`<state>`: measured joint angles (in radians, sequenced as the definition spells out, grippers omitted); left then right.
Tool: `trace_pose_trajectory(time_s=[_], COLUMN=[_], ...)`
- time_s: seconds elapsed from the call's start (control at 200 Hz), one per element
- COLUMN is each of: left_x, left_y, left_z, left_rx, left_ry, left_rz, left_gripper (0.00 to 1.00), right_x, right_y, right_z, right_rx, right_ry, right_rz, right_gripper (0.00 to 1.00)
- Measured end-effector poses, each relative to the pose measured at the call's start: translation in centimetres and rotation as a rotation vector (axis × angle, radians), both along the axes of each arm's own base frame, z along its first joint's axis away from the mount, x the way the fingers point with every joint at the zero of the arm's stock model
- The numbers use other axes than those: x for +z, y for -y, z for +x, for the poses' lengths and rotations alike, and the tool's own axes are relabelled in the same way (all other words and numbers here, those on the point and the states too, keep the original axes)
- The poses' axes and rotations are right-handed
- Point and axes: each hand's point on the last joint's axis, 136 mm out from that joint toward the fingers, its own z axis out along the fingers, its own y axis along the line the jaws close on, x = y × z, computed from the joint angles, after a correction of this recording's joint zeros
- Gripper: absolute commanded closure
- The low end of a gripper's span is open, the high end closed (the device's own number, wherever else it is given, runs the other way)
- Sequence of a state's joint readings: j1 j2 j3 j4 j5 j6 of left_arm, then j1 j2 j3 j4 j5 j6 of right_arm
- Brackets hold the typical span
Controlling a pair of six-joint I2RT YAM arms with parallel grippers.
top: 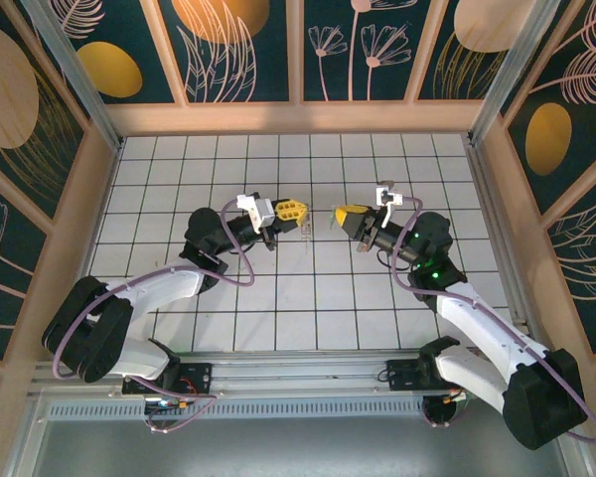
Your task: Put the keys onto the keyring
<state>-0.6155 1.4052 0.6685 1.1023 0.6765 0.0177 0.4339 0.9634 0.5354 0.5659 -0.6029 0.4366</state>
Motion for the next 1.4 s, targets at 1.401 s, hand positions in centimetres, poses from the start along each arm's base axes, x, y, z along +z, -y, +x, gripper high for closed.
trace_pose_trajectory(time_s=[1.401], left_x=[-1.9], left_y=[0.9], left_z=[1.5], left_rx=[0.005], left_ry=[-0.091], left_rz=[0.027], left_gripper=[1.0], right_x=[1.4], right_y=[-4.0], right_z=[-1.8], right_rx=[0.126], right_ry=[0.055], right_rz=[-0.007], right_gripper=[1.0])
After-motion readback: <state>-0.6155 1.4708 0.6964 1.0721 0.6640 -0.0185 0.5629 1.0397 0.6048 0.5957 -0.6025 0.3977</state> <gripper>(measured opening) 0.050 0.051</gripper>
